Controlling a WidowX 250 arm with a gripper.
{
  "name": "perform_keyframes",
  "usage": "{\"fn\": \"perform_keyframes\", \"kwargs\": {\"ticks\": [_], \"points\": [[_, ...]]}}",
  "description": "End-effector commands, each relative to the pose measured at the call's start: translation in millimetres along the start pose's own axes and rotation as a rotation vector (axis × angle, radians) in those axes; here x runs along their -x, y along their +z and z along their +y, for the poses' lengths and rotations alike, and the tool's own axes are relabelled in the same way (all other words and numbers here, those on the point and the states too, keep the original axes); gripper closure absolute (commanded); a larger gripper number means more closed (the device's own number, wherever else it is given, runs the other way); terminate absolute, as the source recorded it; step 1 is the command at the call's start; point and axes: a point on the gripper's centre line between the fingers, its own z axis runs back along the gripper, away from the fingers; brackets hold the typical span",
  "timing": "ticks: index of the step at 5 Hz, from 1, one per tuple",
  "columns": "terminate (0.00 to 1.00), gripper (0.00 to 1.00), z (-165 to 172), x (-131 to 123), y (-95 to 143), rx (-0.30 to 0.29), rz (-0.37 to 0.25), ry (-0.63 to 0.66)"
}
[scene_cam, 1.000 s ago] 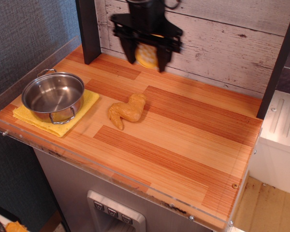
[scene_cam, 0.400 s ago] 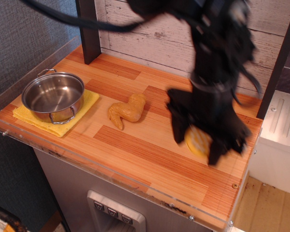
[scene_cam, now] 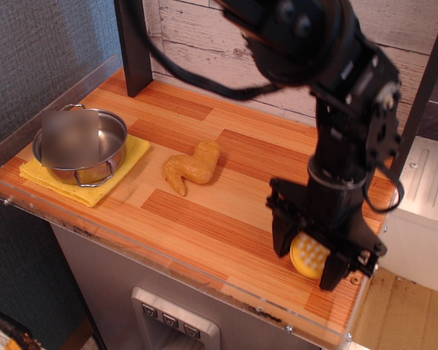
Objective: Put the brush on the near corner of the table.
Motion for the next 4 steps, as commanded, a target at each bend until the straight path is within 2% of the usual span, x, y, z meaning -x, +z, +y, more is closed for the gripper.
{"fn": "perform_keyframes", "kwargs": {"ticks": [1, 2, 3, 4], "points": [[0.0, 1.0, 19.6, 9.3, -12.5, -0.002, 0.025, 0.03], [0.0, 1.0, 20.2, 13.0, -10.5, -0.005, 0.035, 0.019], [0.0, 0.0, 21.2, 11.3, 10.6, 0.007, -0.019, 0.007], [0.0, 0.0, 24.7, 8.1, 49.9, 0.007, -0.125, 0.0]]}}
